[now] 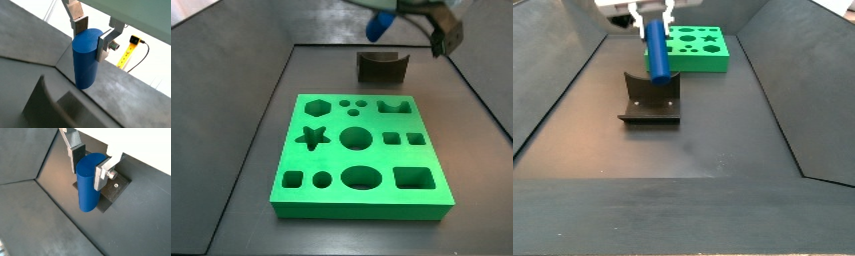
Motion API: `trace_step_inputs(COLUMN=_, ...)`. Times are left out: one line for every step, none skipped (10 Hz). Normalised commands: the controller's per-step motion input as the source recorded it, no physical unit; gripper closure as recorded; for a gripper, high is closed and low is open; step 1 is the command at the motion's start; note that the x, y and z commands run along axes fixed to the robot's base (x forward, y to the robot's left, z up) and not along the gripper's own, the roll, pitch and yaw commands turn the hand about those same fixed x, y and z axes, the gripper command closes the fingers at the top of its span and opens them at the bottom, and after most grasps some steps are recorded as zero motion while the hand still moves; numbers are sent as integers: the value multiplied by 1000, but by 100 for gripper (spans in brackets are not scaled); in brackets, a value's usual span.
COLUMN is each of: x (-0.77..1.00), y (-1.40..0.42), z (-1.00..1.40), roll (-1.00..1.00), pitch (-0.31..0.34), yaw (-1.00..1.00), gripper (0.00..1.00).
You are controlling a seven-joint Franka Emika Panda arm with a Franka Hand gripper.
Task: Pick up the oval object. Move up. Place the oval object on the fixture. Regrasp the oval object. Move to above the board. Insert the oval object.
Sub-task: Move to above the board.
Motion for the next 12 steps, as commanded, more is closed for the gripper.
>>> trace_step_inputs(x=-102, y=-52, z=1000, roll=-48, pitch=0, yaw=106, gripper=100)
trace_step_inputs(x=-99, y=-45, z=1000, roll=-49, pitch=-24, yaw=79, gripper=100)
trace_step_inputs(x=-99, y=-40, z=1000, roll=-53, pitch=-35, yaw=58, gripper=100)
trace_step_inputs(x=-100, y=-34, z=1000, roll=-54, pitch=-40, yaw=27, gripper=100)
trace_step_inputs(x=-99, y=-30, z=1000, roll=-55, pitch=-41, yaw=16, gripper=100)
trace_step_inputs(x=-87, y=-17, z=865, roll=-58, pitch=-29, yaw=-6, gripper=100)
trace_step_inputs(x=-62, y=-11, z=643, roll=-60, pitch=-15, yaw=-20, gripper=100)
trace_step_inputs(x=-52, y=-5, z=470, roll=-63, pitch=0, yaw=-29, gripper=100)
trace_step_inputs(x=-49, y=-2, z=357, roll=-63, pitch=13, yaw=-31, gripper=100)
trace_step_inputs(x=-456, y=-1000, z=315, roll=-1000, pitch=-84, yaw=-88, gripper=100)
trace_step_inputs(x=-455, y=-1000, z=295, roll=-1000, pitch=-91, yaw=-88, gripper=100)
trace_step_inputs(x=-484, y=-1000, z=316, roll=-1000, pitch=-99, yaw=-91, gripper=100)
